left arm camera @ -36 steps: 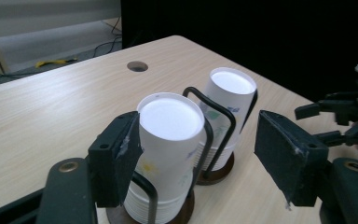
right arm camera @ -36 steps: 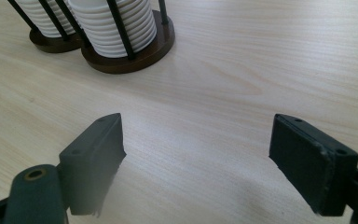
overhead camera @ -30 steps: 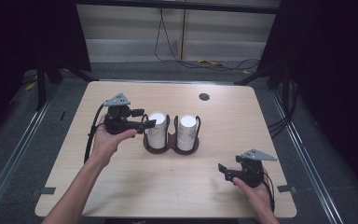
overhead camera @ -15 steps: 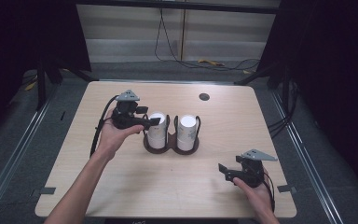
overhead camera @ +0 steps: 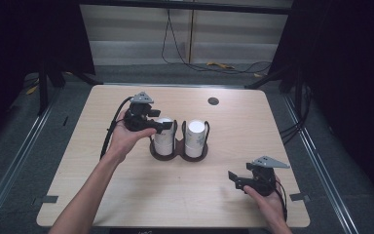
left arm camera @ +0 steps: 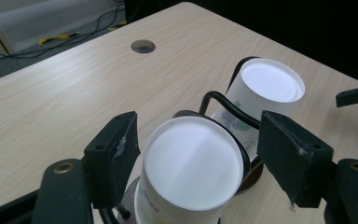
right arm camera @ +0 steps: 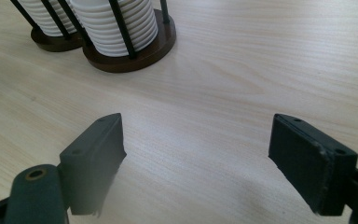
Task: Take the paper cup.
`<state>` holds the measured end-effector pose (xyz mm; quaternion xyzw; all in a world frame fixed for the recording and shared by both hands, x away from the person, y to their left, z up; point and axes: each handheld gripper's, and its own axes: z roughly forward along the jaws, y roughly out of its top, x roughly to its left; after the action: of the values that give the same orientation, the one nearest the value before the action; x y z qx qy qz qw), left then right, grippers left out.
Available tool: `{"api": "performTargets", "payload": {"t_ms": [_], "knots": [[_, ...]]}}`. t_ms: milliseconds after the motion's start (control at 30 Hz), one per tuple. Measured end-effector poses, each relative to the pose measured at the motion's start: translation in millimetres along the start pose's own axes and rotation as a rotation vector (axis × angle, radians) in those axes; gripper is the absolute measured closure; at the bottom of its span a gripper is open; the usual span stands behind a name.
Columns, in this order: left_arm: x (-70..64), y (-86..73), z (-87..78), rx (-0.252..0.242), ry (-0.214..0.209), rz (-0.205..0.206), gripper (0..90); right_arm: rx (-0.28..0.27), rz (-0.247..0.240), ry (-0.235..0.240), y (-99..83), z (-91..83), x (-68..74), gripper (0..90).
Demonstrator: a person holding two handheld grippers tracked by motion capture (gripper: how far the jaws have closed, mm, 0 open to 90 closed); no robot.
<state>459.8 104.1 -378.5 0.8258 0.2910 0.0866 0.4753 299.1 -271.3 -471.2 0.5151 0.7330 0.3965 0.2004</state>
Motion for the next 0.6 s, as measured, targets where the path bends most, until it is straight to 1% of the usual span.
{"api": "performTargets", "payload": {"t_ms": [33, 67, 167, 200, 233, 267, 367, 433, 500, 533, 600], "knots": [[0.0, 0.0, 0.0, 0.000, 0.000, 0.000, 29.3, 0.001, 0.001, 0.000, 0.0, 0.0, 0.1, 18.2], [-0.6, 0.2, 3.4, 0.017, 0.007, 0.010, 29.1, 0.001, 0.000, 0.000, 0.0, 0.0, 0.0, 18.2], [-0.9, 0.0, 6.2, 0.027, 0.009, 0.008, 29.1, 0.000, 0.002, 0.002, 0.0, -0.3, 0.1, 18.2], [-1.2, 0.0, 8.0, 0.031, 0.002, 0.022, 31.7, 0.000, 0.003, 0.002, 0.0, -0.5, 0.1, 18.2], [-1.2, 0.0, 8.0, 0.031, 0.002, 0.022, 35.0, 0.000, 0.003, 0.002, 0.0, -0.5, 0.1, 18.2], [-1.3, 0.4, 9.1, 0.031, 0.008, 0.028, 35.7, 0.000, 0.002, -0.002, 0.0, -0.6, 0.0, 18.3], [0.0, 0.5, 10.5, 0.047, 0.012, 0.023, 34.2, -0.001, 0.002, -0.002, 0.0, -0.5, -0.2, 18.3], [1.4, -0.4, 12.3, 0.065, 0.017, 0.013, 30.2, 0.000, 0.003, -0.001, 0.0, -0.4, -0.1, 18.3], [1.7, -0.9, 13.0, 0.071, 0.018, 0.012, 29.5, 0.000, 0.003, -0.001, 0.0, -0.5, -0.1, 18.3], [2.4, -1.9, 14.7, 0.087, 0.020, 0.006, 29.5, 0.001, 0.001, -0.002, 0.0, -0.4, -0.3, 18.3], [0.4, -2.0, 15.6, 0.102, 0.013, 0.022, 30.8, 0.001, 0.002, -0.004, 0.0, -0.3, -0.2, 18.3]]}}
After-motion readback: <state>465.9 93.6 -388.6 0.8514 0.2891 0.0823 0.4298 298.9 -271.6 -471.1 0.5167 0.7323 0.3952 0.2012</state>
